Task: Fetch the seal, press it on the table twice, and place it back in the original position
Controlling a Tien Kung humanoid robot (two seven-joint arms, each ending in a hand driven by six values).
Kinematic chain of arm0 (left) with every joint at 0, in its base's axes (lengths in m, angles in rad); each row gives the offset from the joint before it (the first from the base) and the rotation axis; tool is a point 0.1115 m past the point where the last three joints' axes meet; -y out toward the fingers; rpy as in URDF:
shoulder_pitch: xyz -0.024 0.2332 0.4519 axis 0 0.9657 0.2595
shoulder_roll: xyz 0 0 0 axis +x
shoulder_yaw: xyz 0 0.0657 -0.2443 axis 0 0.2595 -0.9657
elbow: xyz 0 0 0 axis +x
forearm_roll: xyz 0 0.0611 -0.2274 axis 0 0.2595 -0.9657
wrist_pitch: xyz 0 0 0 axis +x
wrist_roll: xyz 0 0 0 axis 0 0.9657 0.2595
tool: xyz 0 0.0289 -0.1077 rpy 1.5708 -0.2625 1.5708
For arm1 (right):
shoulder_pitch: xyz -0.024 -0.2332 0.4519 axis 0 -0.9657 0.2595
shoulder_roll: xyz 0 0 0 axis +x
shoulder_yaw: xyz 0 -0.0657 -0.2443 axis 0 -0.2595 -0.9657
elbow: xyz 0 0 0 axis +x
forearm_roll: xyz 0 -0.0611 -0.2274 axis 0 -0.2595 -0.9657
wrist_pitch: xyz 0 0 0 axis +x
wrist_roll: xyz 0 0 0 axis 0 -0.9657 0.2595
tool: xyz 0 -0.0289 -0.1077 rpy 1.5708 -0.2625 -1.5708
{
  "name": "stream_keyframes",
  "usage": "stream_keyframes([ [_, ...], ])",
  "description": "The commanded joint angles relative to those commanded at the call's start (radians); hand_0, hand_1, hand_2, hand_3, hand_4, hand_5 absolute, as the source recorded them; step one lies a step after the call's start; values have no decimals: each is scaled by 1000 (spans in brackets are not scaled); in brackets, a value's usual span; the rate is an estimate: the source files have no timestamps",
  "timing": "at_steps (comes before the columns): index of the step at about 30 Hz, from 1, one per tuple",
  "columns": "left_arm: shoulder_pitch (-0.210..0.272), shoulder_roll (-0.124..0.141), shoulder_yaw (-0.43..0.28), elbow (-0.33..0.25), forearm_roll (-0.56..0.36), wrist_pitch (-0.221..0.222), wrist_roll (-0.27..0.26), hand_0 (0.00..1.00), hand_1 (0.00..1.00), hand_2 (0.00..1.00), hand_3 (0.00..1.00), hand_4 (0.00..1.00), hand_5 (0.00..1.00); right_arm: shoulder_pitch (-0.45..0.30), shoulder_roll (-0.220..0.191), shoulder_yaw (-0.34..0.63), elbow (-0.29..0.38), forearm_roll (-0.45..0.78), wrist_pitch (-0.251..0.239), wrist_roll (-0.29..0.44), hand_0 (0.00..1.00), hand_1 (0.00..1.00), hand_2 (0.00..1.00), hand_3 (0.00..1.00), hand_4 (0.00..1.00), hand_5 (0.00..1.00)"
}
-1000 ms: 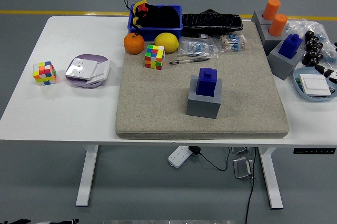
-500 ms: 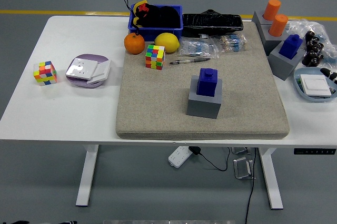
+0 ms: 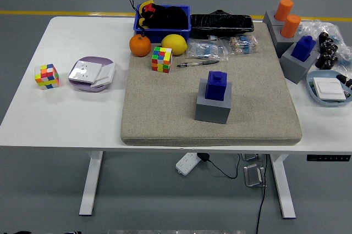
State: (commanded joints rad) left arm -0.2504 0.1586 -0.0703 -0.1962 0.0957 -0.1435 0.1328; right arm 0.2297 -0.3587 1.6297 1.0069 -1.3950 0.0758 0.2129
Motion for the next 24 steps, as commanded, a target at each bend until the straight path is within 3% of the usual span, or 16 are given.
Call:
stream_keyframes([
  [24, 0, -2, -4, 0, 2, 3, 1, 820, 816, 788, 836, 805, 405, -7, 2, 11, 1, 3, 0, -4, 867, 825, 803, 798, 998, 213],
])
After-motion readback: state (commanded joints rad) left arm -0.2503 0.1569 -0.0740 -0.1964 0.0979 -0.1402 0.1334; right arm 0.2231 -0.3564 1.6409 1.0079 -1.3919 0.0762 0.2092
